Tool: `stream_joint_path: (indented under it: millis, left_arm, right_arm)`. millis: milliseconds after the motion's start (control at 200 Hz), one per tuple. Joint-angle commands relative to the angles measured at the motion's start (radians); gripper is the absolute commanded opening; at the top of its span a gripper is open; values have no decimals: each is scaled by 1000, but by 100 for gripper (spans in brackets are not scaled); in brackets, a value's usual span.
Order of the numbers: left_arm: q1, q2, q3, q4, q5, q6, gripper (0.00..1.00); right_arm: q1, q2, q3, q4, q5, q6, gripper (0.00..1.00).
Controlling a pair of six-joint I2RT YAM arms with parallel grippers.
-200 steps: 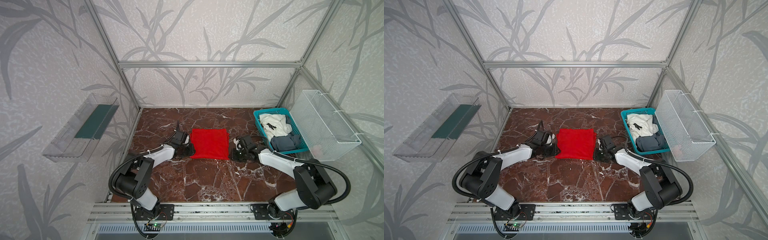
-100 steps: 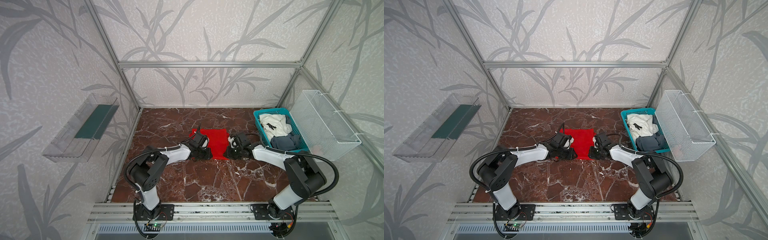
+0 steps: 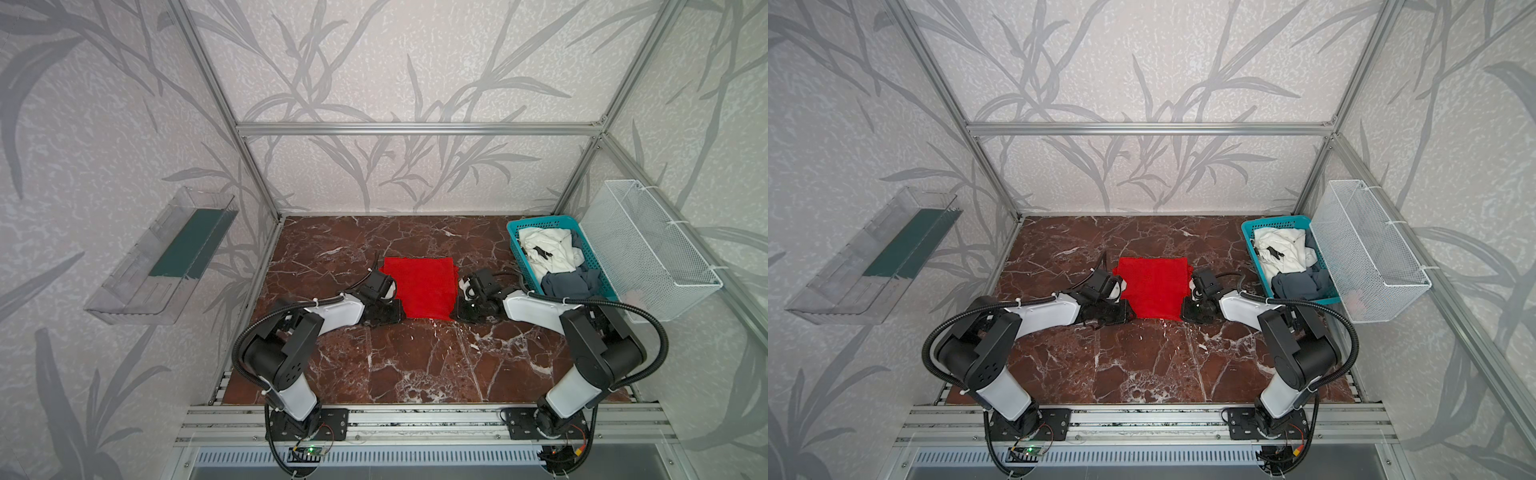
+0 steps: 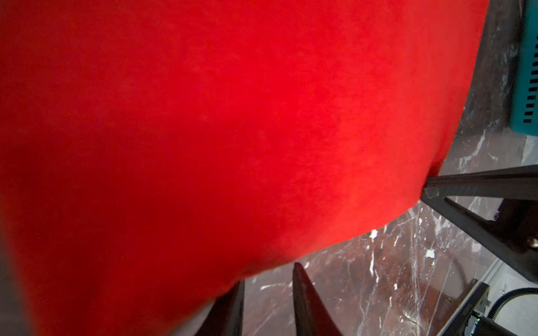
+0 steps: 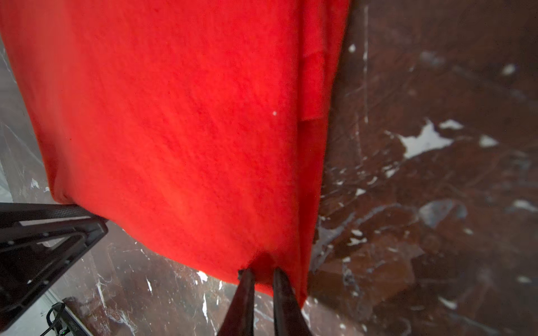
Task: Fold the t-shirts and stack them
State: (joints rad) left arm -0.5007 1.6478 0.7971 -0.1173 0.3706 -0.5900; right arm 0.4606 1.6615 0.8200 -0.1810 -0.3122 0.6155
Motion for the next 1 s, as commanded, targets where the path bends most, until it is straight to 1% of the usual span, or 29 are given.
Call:
stream_joint_path:
  millis: [0, 105, 230, 305, 400, 460, 570, 620, 740, 885, 995]
  left_arm:
    - [43, -68, -46, -48, -20, 31, 31]
    - [91, -120, -79, -86, -23, 49, 31]
    - [124, -190, -79, -181, -54, 76, 31]
    - [128, -245, -71, -196, -50, 64, 34]
    - [129, -266, -15, -222, -60, 54, 39]
    - [132, -244, 30, -214, -50, 63, 41]
    - [144, -149, 131, -185, 16, 89, 44]
    - [152, -105, 170, -171, 27, 93, 45]
    - [174, -23, 241, -161, -2, 87, 50]
    - [204, 95, 318, -180, 39, 78, 50]
    - [223, 148, 332, -174, 56, 63, 51]
  right_arm:
    - [-10, 3, -2, -90, 44, -18, 16]
    - [-10, -11, 3, -102, 41, -24, 16]
    - [-10, -59, 19, -130, 24, -39, 16]
    - [-10, -104, 33, -153, 25, -47, 17]
    - [-10, -144, 66, -189, 41, -60, 18]
    - [-10, -149, 100, -206, 44, -72, 19]
    - [-10, -114, 185, -218, 48, -93, 21]
    - [-10, -79, 232, -220, 48, -102, 21]
    - [-11, 11, 327, -199, 63, -117, 21]
    - [-20, 136, 429, -157, 104, -130, 21]
    - [-43, 216, 507, -147, 113, -141, 20]
